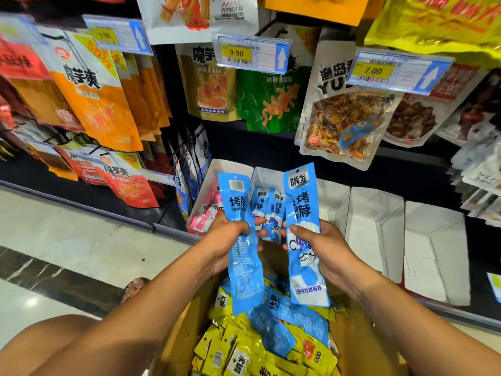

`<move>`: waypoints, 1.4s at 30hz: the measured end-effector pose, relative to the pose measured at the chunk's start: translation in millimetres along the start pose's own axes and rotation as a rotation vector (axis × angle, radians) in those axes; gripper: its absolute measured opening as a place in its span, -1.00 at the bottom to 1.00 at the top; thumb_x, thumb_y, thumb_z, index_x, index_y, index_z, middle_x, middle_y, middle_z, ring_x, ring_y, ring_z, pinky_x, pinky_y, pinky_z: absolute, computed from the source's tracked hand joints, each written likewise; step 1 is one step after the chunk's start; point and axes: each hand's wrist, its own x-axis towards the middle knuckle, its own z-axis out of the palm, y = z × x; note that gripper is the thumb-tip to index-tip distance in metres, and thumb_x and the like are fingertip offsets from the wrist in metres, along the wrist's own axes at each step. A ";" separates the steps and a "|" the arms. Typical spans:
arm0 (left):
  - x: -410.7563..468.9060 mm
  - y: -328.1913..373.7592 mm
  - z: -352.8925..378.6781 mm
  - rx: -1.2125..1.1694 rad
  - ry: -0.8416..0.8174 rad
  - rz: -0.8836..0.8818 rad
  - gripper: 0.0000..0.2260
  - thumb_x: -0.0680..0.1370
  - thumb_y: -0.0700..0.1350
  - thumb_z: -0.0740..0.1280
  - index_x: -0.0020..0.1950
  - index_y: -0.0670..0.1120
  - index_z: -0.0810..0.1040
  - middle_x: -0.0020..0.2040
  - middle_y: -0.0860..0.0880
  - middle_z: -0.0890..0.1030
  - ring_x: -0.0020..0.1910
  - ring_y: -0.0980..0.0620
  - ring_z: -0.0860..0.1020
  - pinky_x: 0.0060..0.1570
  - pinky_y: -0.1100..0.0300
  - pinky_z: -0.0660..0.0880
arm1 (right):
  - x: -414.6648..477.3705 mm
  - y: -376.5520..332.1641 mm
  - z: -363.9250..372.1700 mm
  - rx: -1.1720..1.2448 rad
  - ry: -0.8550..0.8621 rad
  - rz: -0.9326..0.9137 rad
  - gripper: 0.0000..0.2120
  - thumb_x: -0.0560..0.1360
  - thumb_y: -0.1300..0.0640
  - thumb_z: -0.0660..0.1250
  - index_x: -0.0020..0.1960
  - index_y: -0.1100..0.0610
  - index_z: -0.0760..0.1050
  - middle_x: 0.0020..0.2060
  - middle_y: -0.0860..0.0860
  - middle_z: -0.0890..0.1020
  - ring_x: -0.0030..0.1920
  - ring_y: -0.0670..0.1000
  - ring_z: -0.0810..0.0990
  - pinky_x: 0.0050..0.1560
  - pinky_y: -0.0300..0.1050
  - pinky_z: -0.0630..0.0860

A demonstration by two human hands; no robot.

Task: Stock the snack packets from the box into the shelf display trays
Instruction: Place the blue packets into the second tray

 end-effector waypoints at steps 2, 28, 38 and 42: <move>-3.2 1.7 1.2 0.007 0.013 -0.025 -0.63 0.58 -0.46 0.10 0.20 -0.10 0.51 0.12 -0.16 0.72 0.05 -0.21 0.71 0.17 -0.33 0.57 | 1.0 -0.3 -1.1 -0.003 0.005 -0.013 -0.78 0.57 0.28 0.36 0.21 0.27 0.58 -0.03 0.18 0.73 -0.07 0.14 0.73 -0.13 -0.01 0.68; 4.4 0.4 -8.1 0.272 0.162 -0.012 -0.66 0.52 -0.13 0.36 0.30 -0.05 0.48 0.01 -0.08 0.75 -0.08 -0.13 0.74 0.08 -0.20 0.65 | 6.3 -1.1 -4.7 0.094 0.044 0.083 -0.77 0.58 0.11 0.38 0.21 0.15 0.56 0.01 0.16 0.73 0.05 0.27 0.69 0.08 0.23 0.63; 10.6 16.4 -15.8 0.300 0.208 0.080 -0.77 0.61 -0.33 0.35 0.06 0.01 0.54 0.07 -0.10 0.72 -0.09 -0.13 0.73 -0.03 -0.13 0.67 | 20.1 3.9 -4.6 -0.014 0.034 0.177 -0.84 0.54 0.27 0.41 0.11 0.17 0.59 -0.04 0.14 0.74 -0.06 0.07 0.72 -0.01 0.06 0.64; 11.5 25.8 -23.3 0.284 0.243 0.107 -0.76 0.61 -0.30 0.36 0.05 0.08 0.58 0.06 -0.05 0.74 -0.07 -0.12 0.73 0.02 -0.20 0.66 | 50.6 2.0 -9.2 -0.099 0.127 0.212 -0.82 0.48 0.21 0.50 0.03 0.13 0.56 -0.09 0.09 0.75 -0.07 0.06 0.69 -0.14 -0.08 0.57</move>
